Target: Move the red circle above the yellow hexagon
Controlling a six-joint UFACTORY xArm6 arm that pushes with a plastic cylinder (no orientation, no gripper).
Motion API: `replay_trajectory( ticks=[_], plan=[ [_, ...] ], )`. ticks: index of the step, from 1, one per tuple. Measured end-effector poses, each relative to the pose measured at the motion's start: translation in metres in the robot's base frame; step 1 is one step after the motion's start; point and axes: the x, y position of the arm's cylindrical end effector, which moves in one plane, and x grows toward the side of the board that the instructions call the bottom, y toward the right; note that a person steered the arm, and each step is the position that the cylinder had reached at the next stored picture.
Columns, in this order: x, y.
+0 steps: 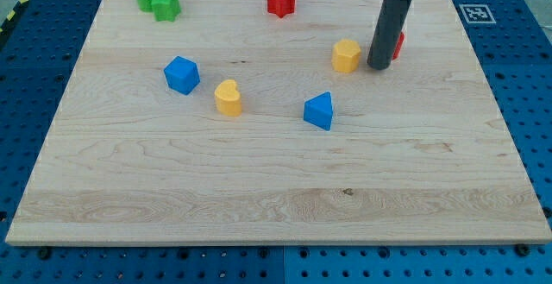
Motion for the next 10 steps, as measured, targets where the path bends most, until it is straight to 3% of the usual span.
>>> replay_trajectory(
  ticks=[4, 7, 10],
  plan=[
    [-0.016, 0.077],
    [-0.057, 0.054],
    [-0.059, 0.009]
  ],
)
